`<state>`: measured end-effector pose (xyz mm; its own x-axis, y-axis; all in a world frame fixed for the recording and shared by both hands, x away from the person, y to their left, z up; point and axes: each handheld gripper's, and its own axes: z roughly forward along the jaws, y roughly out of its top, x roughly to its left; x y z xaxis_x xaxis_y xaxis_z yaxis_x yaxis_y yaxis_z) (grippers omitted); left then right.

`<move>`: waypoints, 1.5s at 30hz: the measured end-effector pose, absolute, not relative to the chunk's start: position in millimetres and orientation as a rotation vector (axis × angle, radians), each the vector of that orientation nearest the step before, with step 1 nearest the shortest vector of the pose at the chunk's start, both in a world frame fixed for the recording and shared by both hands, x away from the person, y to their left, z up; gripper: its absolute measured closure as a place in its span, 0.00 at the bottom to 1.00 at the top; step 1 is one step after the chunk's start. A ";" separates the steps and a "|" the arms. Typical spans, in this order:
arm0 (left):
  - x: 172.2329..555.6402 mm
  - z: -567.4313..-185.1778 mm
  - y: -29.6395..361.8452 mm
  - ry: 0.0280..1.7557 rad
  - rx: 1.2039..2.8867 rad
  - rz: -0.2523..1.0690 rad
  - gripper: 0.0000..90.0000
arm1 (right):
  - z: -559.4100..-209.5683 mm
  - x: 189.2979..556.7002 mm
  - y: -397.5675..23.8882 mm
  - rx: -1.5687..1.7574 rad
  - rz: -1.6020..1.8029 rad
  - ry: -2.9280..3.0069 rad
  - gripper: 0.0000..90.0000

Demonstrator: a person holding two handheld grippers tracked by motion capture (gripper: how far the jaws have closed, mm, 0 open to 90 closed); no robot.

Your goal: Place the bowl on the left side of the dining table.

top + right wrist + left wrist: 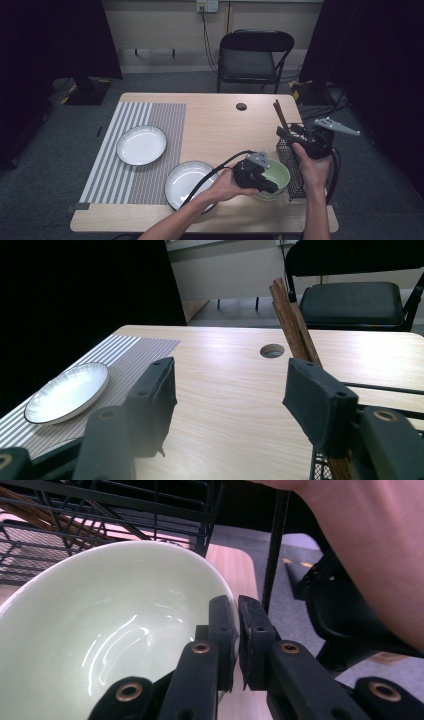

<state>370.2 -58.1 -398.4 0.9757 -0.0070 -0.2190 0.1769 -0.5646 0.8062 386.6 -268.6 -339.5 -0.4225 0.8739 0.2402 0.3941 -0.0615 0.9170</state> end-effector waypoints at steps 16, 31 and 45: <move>370.0 -398.7 -57.2 0.124 2.165 -0.238 0.89 | -340.5 387.6 -266.9 1.348 1.488 1.800 0.41; 358.4 -391.3 -73.4 0.052 2.364 -0.035 0.66 | -339.1 386.5 -269.4 1.350 1.496 1.787 0.41; 348.1 -403.2 -93.2 0.009 2.521 0.015 0.75 | -339.8 386.3 -272.5 1.360 1.507 1.777 0.41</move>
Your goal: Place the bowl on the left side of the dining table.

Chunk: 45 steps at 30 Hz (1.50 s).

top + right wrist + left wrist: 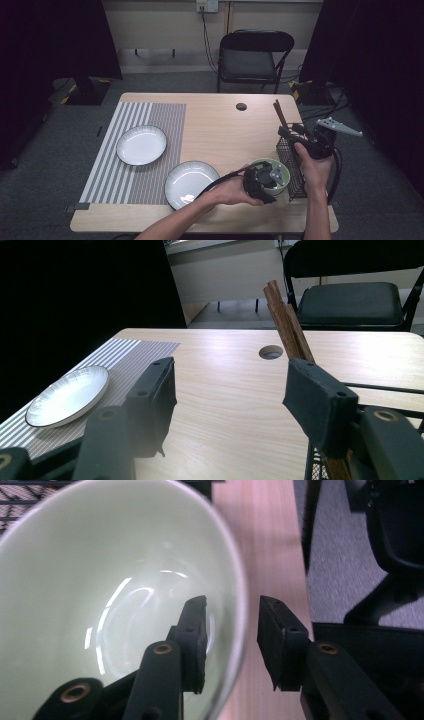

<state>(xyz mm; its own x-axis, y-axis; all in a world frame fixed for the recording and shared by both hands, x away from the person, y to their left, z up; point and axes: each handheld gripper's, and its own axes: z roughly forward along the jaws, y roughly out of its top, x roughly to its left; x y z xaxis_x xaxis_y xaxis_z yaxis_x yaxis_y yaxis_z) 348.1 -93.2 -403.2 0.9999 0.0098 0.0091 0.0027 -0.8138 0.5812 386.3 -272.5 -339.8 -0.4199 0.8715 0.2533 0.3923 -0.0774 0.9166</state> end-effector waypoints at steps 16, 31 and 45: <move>362.4 -404.0 -89.8 0.057 2.443 -0.134 0.90 | -339.2 385.4 -274.7 1.366 1.510 1.766 0.40; 376.2 -395.9 -80.0 0.109 2.327 -0.271 0.93 | -338.4 384.9 -274.6 1.356 1.512 1.755 0.37; 388.9 -395.2 -69.1 0.193 2.186 -0.432 0.93 | -334.8 381.4 -276.8 1.337 1.525 1.727 0.30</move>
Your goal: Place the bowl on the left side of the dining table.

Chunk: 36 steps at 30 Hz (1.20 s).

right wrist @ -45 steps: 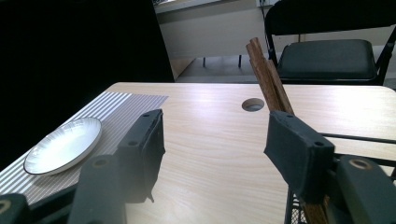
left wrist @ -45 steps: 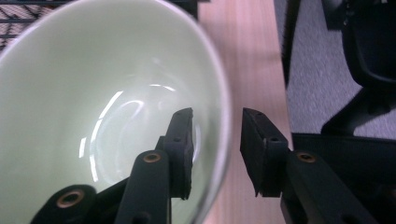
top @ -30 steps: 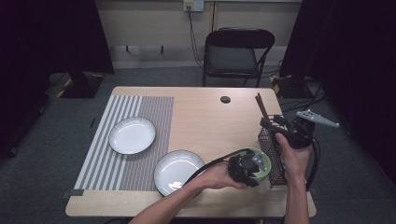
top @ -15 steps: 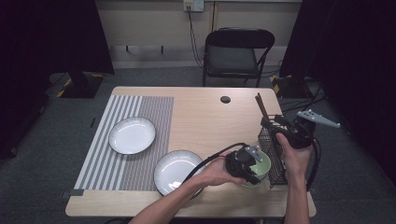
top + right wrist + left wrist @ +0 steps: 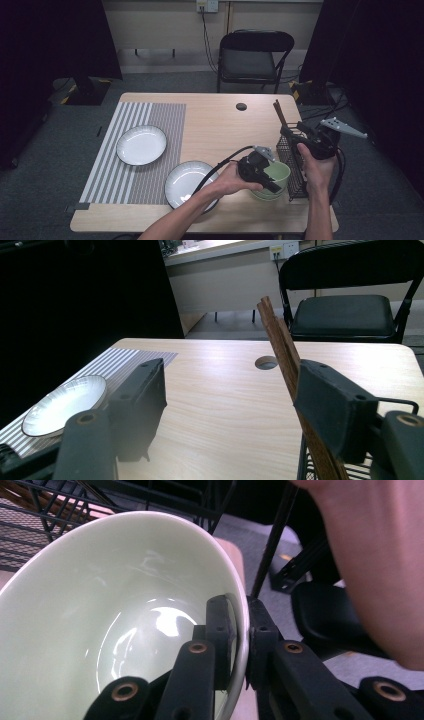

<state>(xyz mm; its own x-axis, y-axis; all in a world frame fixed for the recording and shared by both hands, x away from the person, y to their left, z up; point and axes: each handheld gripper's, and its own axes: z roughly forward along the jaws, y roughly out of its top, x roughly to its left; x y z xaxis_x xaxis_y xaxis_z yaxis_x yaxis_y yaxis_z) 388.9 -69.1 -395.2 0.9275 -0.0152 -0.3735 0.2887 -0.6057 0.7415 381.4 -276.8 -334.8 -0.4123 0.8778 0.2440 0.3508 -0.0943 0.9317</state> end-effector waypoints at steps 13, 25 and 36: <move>393.7 -388.9 -51.5 0.246 2.070 -0.494 0.93 | -332.4 380.1 -275.2 1.301 1.527 1.723 0.22; 389.2 -373.3 -29.8 0.225 2.032 -0.454 0.93 | -331.6 379.5 -274.3 1.287 1.527 1.724 0.20; 385.4 -364.4 -16.8 0.234 2.000 -0.418 0.93 | -332.2 380.4 -273.9 1.283 1.516 1.722 0.19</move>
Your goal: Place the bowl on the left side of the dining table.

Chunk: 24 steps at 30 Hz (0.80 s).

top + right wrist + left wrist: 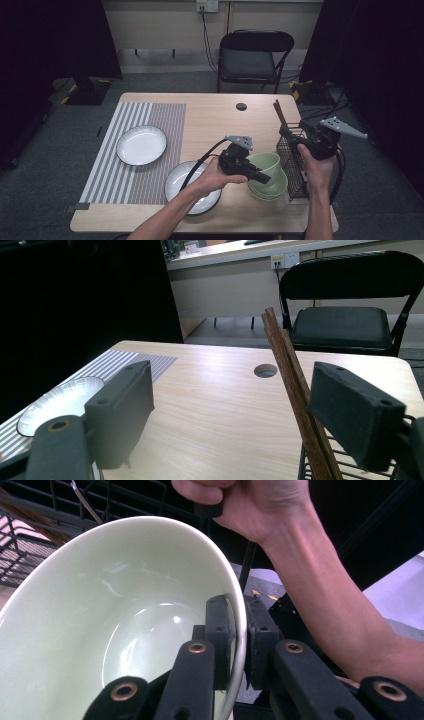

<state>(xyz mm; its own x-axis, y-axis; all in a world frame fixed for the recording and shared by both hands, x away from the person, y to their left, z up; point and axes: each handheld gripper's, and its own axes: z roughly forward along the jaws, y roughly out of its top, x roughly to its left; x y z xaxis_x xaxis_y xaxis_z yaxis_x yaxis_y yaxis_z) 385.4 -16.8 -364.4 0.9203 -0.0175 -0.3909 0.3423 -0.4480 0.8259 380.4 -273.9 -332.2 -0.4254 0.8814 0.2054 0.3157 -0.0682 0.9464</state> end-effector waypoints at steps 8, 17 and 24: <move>386.6 -359.3 -2.5 0.240 1.982 -0.395 0.93 | -332.1 380.1 -272.3 1.281 1.506 1.729 0.19; 399.1 -361.0 21.7 0.307 1.961 -0.371 0.93 | -332.2 380.9 -272.6 1.281 1.504 1.727 0.19; 407.1 -358.5 44.2 0.348 1.938 -0.337 0.93 | -332.9 381.7 -271.3 1.281 1.495 1.734 0.19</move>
